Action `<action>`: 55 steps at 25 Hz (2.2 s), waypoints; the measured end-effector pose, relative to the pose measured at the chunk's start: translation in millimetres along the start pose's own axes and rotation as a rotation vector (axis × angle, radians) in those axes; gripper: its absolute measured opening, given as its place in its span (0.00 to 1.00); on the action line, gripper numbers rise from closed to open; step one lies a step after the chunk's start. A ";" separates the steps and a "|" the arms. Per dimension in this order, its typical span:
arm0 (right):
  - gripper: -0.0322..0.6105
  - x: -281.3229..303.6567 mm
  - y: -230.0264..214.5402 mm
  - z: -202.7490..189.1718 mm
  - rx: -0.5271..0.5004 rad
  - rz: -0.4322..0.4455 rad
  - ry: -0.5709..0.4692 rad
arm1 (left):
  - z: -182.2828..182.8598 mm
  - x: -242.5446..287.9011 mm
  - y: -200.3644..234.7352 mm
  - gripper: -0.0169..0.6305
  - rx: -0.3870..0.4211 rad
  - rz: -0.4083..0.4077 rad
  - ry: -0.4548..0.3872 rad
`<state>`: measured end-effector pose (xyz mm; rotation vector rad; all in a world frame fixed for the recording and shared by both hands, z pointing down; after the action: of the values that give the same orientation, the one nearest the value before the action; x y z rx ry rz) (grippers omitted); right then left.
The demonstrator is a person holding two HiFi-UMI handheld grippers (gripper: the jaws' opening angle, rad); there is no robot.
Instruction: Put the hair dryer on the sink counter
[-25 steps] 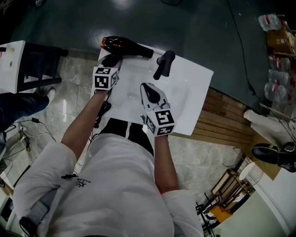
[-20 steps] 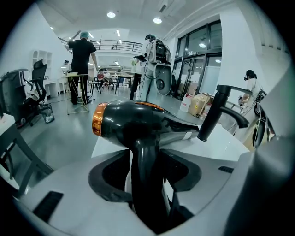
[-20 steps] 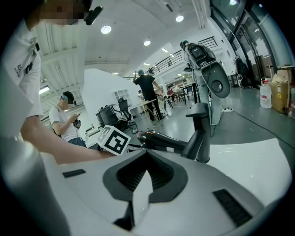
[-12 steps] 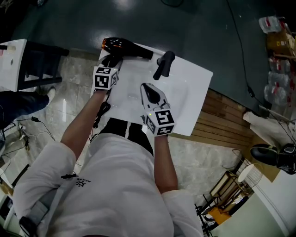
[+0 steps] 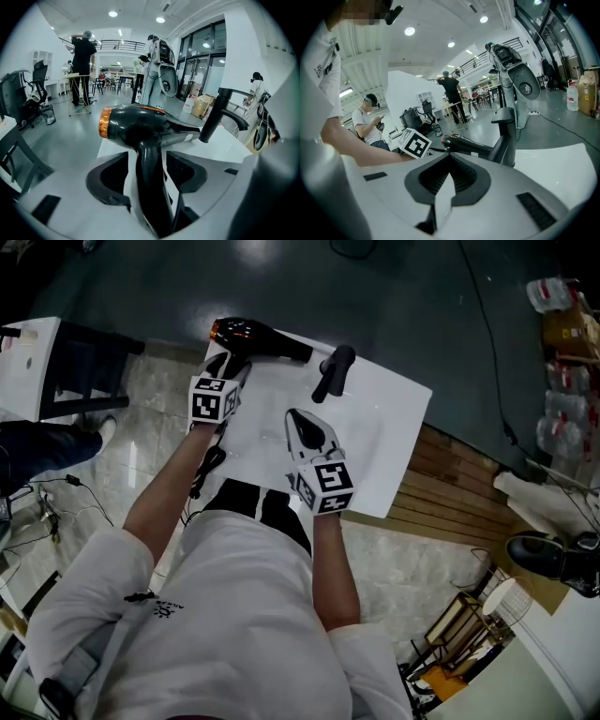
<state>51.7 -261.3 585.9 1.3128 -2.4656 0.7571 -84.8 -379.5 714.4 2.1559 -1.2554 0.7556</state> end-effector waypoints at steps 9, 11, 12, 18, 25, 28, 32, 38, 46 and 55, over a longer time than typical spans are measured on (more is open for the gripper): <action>0.06 -6.8 7.7 4.8 -0.012 0.027 -0.019 | 5.1 -23.2 -0.4 0.39 0.015 0.021 -0.024; 0.06 -9.1 9.2 5.7 -0.014 0.032 -0.025 | 8.9 -30.9 -0.9 0.39 0.026 0.026 -0.036; 0.06 -10.2 9.9 6.0 -0.015 0.036 -0.027 | 11.1 -34.9 -1.1 0.39 0.031 0.030 -0.043; 0.06 -18.5 14.4 5.6 -0.024 0.061 -0.040 | 23.1 -60.8 -3.5 0.38 0.067 0.054 -0.080; 0.06 -25.7 22.4 8.0 -0.043 0.097 -0.054 | 37.1 -98.1 -5.5 0.21 0.093 0.073 -0.137; 0.06 -31.2 25.1 9.6 -0.052 0.108 -0.059 | 39.6 -111.7 -9.1 0.15 0.094 0.075 -0.152; 0.06 -41.0 28.2 10.2 -0.065 0.117 -0.068 | 40.2 -128.9 -16.5 0.09 0.091 0.080 -0.175; 0.06 -63.6 32.5 9.4 -0.076 0.123 -0.086 | 34.1 -154.1 -33.0 0.04 0.077 0.080 -0.200; 0.06 -95.0 30.6 1.8 -0.084 0.127 -0.107 | 27.2 -181.6 -65.7 0.03 0.075 0.061 -0.229; 0.06 -134.0 23.2 -2.7 -0.099 0.113 -0.133 | 17.8 -207.4 -103.4 0.03 0.080 0.047 -0.258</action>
<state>108.1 -155.7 521.2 1.2337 -2.6639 0.5807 -74.8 -224.2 541.7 2.3546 -1.4298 0.5672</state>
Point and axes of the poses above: the fingertips, and each gripper's own axes: x forward along the fingers, y to its left, z out of its top, the point moved 1 cm from there along -x, backward along the fingers, and after that the axes turned 1 degree about y, right-handed, at the moved point
